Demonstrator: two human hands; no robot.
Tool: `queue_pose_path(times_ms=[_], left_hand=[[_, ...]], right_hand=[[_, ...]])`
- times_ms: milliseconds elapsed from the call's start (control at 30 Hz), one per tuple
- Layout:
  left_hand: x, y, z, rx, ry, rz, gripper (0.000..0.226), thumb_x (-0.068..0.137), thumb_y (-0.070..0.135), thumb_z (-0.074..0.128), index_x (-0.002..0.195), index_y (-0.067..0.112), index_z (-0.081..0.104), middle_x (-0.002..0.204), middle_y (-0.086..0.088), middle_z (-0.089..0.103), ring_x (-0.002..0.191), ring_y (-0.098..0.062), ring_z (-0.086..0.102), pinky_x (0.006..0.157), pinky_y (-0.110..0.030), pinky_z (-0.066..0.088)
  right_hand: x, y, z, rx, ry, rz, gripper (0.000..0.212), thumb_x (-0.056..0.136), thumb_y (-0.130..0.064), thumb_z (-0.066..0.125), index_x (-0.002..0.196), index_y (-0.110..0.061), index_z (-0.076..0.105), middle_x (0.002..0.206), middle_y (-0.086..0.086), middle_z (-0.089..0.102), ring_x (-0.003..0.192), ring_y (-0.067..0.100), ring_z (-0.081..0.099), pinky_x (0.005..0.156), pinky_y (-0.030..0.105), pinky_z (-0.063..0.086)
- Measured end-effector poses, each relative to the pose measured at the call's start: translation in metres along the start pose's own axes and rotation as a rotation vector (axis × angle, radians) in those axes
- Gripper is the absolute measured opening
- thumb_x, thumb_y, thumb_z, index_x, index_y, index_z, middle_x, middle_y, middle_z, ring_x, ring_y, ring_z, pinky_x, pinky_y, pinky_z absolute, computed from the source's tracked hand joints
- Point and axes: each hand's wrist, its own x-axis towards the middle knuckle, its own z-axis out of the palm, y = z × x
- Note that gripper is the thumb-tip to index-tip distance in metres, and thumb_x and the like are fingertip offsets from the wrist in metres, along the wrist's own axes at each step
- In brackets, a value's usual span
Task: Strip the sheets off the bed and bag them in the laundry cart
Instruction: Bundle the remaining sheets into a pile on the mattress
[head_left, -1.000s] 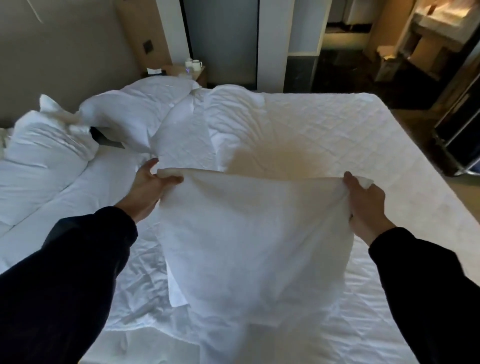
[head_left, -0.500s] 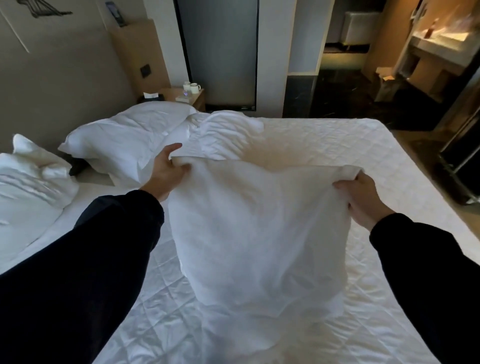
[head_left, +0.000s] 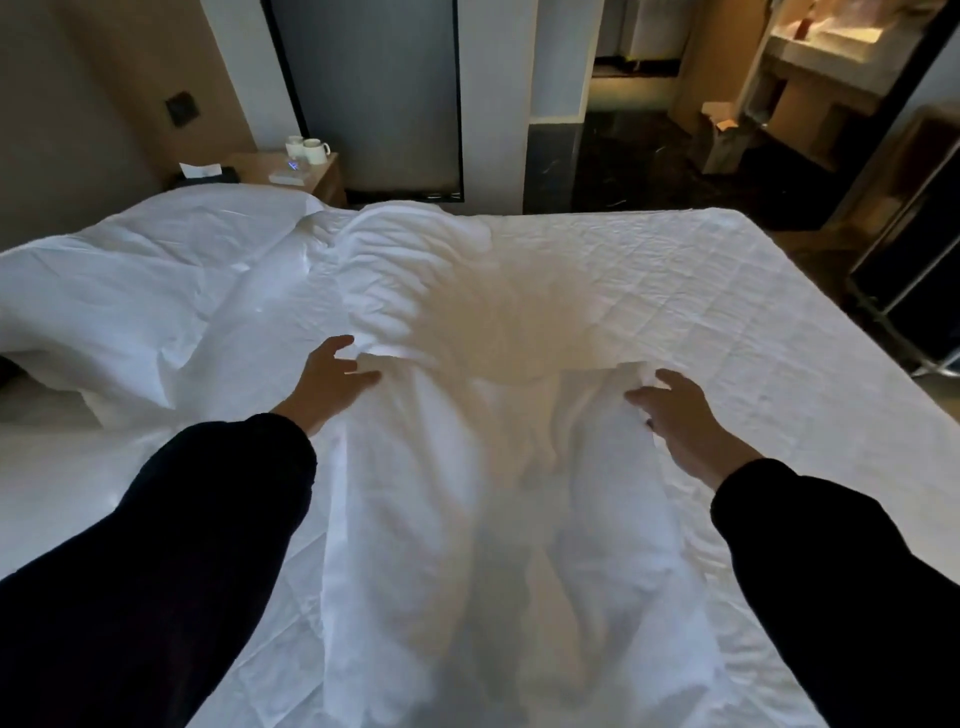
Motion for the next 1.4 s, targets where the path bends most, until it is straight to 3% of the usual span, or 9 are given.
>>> queue_pose_path(times_ms=[200,333,467,567,667,833,1033,1267,1400], left_hand=[[-0.012,-0.099,0.039,0.209,-0.239,-0.171,0.074,0.081,0.016,0.075,0.144,0.017,0.037,0.137,-0.018,0.049,0.11,-0.026,0.055,0.077,-0.028,0.05],[-0.031,-0.14,0.069,0.495,-0.375,-0.044,0.073,0.085,0.034,0.07,0.147,0.025,0.032,0.146,-0.012,0.036,0.133,-0.025,0.04,0.105,-0.033,0.036],[-0.076,-0.163,0.101,0.948,-0.393,0.171,0.073,0.086,0.064,0.035,0.15,0.031,0.022,0.158,-0.008,0.012,0.145,-0.025,0.016,0.116,-0.048,0.014],[-0.127,-0.179,0.124,1.001,-0.369,0.462,0.078,0.079,0.066,0.029,0.14,0.019,0.043,0.148,-0.017,0.037,0.136,-0.036,0.038,0.11,-0.06,0.026],[-0.175,-0.201,0.149,1.138,-0.477,0.582,0.095,0.064,0.077,0.043,0.137,0.016,0.046,0.142,-0.024,0.044,0.13,-0.043,0.043,0.103,-0.069,0.025],[-0.194,-0.231,0.147,1.365,-0.457,0.476,0.133,0.036,0.065,0.075,0.147,0.011,0.028,0.148,-0.034,0.027,0.137,-0.05,0.025,0.103,-0.077,0.004],[-0.2,-0.232,0.156,1.508,-0.343,0.372,0.112,0.079,0.038,0.067,0.15,0.016,-0.017,0.153,-0.031,-0.017,0.142,-0.049,-0.01,0.099,-0.077,-0.013],[-0.167,-0.232,0.163,1.412,-0.435,0.316,0.068,0.087,0.02,0.054,0.147,0.026,0.021,0.144,-0.008,0.038,0.13,-0.03,0.04,0.109,-0.053,0.023],[-0.159,-0.207,0.157,1.372,-0.389,0.318,0.049,0.086,0.022,0.055,0.133,0.025,0.041,0.116,0.0,0.06,0.107,-0.026,0.059,0.093,-0.039,0.043]], right_hand=[[-0.013,0.1,0.012,-0.515,-0.274,0.156,0.055,0.084,-0.005,0.069,0.136,-0.007,0.049,0.136,0.013,0.05,0.113,0.026,0.055,0.081,0.025,0.046],[-0.035,0.145,0.014,-1.089,-0.573,0.015,0.063,0.082,-0.031,0.071,0.139,-0.025,0.046,0.14,0.001,0.048,0.124,0.017,0.05,0.098,0.024,0.04],[-0.063,0.185,0.024,-1.48,-0.75,-0.238,0.098,0.076,-0.055,0.068,0.152,-0.036,0.008,0.161,0.005,-0.002,0.148,0.029,-0.002,0.116,0.05,-0.001],[-0.082,0.216,0.035,-1.677,-0.712,-0.49,0.125,0.055,-0.066,0.076,0.153,-0.025,0.009,0.159,0.018,0.005,0.145,0.044,0.009,0.112,0.062,0.009],[-0.086,0.246,0.04,-1.704,-0.573,-0.582,0.137,0.022,-0.06,0.087,0.141,-0.015,0.037,0.143,0.027,0.042,0.127,0.05,0.044,0.1,0.068,0.03],[-0.121,0.269,0.037,-1.647,-0.458,-0.765,0.101,0.048,-0.028,0.084,0.138,-0.011,0.042,0.143,0.027,0.041,0.132,0.045,0.038,0.105,0.066,0.022],[-0.102,0.277,0.031,-1.692,-0.443,-0.723,0.124,0.03,-0.048,0.087,0.139,-0.007,0.044,0.142,0.034,0.037,0.129,0.051,0.039,0.103,0.071,0.019],[-0.078,0.277,0.061,-1.645,-0.405,-0.718,0.056,0.037,-0.021,0.089,0.087,-0.014,0.066,0.073,0.01,0.058,0.059,0.032,0.059,0.054,0.041,0.047],[-0.078,0.249,0.066,-1.609,-0.377,-0.654,0.046,0.082,-0.027,0.067,0.123,-0.017,0.05,0.101,0.006,0.061,0.091,0.029,0.064,0.068,0.035,0.045]])
